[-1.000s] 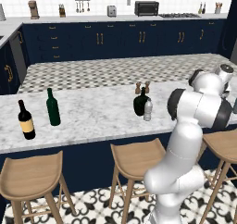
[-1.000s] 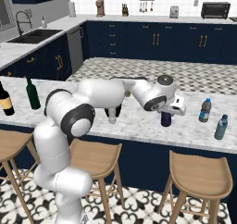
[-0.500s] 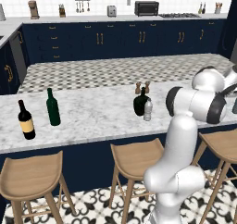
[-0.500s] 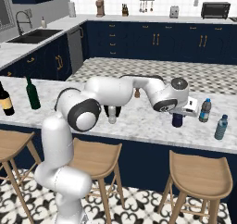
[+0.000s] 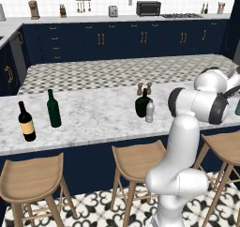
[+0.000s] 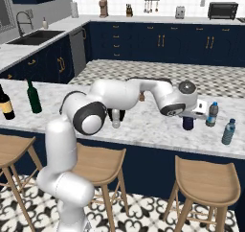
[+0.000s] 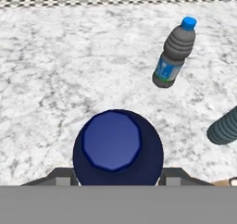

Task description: Move the plastic bottles in the middle to the plastics group, and the glass bottles in the middle to the glass group.

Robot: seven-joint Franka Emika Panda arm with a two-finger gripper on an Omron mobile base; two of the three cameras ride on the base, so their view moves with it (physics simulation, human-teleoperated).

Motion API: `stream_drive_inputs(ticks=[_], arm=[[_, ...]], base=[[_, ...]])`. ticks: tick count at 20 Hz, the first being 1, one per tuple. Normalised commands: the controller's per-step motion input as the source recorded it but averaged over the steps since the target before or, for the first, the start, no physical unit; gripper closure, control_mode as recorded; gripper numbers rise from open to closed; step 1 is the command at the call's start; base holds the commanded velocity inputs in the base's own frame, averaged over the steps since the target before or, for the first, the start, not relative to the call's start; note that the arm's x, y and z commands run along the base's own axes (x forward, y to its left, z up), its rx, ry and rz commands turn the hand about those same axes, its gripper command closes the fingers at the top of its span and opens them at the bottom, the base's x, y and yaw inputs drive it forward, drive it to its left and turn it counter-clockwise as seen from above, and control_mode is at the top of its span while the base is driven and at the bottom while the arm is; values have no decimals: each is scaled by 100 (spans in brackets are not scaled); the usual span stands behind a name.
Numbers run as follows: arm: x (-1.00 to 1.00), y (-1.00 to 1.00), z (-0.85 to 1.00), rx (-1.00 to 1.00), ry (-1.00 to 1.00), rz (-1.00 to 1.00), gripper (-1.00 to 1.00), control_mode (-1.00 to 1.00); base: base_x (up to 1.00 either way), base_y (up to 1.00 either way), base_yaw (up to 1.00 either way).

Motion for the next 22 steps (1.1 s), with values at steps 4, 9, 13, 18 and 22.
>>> stream_drive_inputs(ticks=[4, 9, 13, 18, 22], arm=[[1, -31, 0, 0, 0, -1, 100, -100], [0, -61, 0, 9, 0, 0, 100, -100], [10, -36, -1, 7, 0, 0, 100, -100], [21, 0, -11, 1, 0, 0, 100, -100], [27, 1, -25, 0, 2, 0, 100, -100]], base=[[0, 0, 0], [0, 0, 0], [0, 0, 0], [0, 0, 0], [0, 0, 0]])
